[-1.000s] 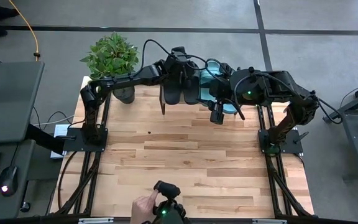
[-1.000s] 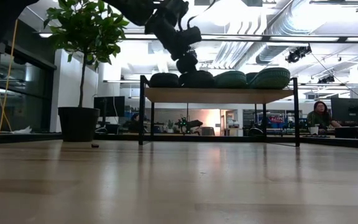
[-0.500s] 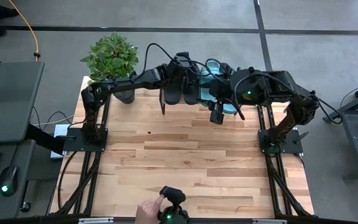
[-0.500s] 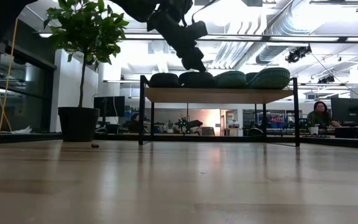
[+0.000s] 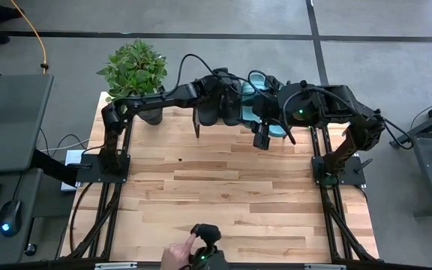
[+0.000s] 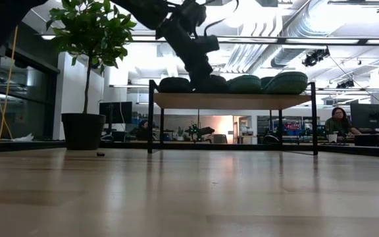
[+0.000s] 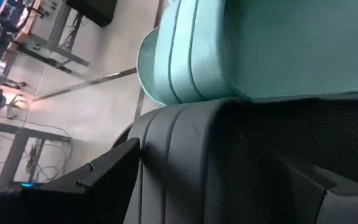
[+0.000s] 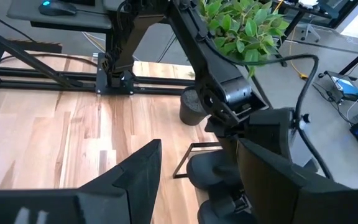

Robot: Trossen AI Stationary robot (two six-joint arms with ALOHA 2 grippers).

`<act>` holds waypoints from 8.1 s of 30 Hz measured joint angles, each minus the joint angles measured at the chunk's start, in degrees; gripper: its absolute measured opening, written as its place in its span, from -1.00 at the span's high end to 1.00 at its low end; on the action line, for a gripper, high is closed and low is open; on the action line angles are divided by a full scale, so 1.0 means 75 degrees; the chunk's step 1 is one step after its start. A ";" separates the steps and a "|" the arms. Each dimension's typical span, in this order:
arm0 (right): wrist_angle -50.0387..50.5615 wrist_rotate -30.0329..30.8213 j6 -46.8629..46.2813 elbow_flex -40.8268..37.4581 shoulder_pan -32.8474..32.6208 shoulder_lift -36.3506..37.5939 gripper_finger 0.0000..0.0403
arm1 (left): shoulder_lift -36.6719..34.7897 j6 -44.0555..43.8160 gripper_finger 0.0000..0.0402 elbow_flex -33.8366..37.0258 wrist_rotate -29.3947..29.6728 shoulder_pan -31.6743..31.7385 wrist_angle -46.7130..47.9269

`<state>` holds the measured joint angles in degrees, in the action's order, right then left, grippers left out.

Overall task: Pick and place slides into the shelf
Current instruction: Put the black slide on the shelf, then return to Home Position

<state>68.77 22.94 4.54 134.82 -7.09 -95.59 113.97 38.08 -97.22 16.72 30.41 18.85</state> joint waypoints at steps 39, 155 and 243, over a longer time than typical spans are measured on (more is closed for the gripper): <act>-0.0003 -0.0082 0.0041 0.0002 -0.0003 -0.0003 0.00 | -0.0722 -0.0177 -0.43 0.0025 -0.0344 -0.0080 0.0357; -0.5050 -0.2620 -0.0462 -0.8072 -0.0009 0.7422 0.00 | -0.7841 -0.3597 -0.43 0.1710 -0.0127 -0.5759 0.2398; -0.9881 -0.2661 -0.0027 -1.5902 -0.0003 1.2712 0.00 | -1.0330 -0.4117 -0.43 1.0012 -0.2906 -0.3206 -0.5251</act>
<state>-5.34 2.98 4.34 15.56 -7.11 -0.25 36.49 7.20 -22.13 -5.08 6.37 -20.53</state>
